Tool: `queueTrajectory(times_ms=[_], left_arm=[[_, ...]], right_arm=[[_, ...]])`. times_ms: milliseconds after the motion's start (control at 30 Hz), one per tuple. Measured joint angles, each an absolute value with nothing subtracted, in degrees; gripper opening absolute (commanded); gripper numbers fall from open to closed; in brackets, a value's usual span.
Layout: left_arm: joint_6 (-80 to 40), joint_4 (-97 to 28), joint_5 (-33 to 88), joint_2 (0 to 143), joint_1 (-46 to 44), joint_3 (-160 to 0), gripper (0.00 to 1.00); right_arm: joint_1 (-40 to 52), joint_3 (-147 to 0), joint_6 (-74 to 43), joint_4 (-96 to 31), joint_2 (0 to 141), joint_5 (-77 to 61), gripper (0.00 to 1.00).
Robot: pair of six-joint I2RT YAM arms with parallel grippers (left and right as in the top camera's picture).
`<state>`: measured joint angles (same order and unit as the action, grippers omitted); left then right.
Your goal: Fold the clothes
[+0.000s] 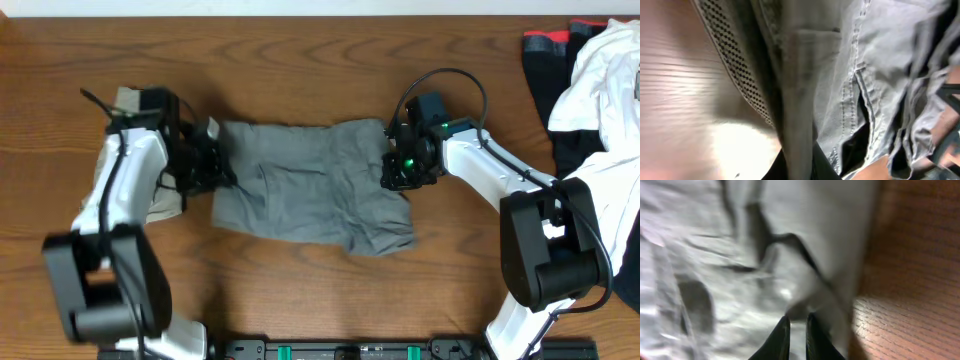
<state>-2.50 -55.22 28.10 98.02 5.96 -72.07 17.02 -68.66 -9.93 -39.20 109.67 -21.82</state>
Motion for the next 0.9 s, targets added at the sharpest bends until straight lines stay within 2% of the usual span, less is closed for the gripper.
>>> queueTrajectory(times_ms=[167,333,900], left_arm=[[-2.5,-58.2,22.0,93.0,1.9,-75.9,0.06],[-3.8,-59.0,16.2,94.1,-4.1,-75.9,0.06],[-25.5,-51.5,10.1,106.1,-22.1,-75.9,0.07]], right_arm=[[17.0,-68.7,-10.1,-39.4,109.7,-21.4,0.13],[17.0,-68.7,-10.1,-39.3,109.7,-21.3,0.13],[17.1,-68.7,-10.3,-39.2,109.7,-21.2,0.13]])
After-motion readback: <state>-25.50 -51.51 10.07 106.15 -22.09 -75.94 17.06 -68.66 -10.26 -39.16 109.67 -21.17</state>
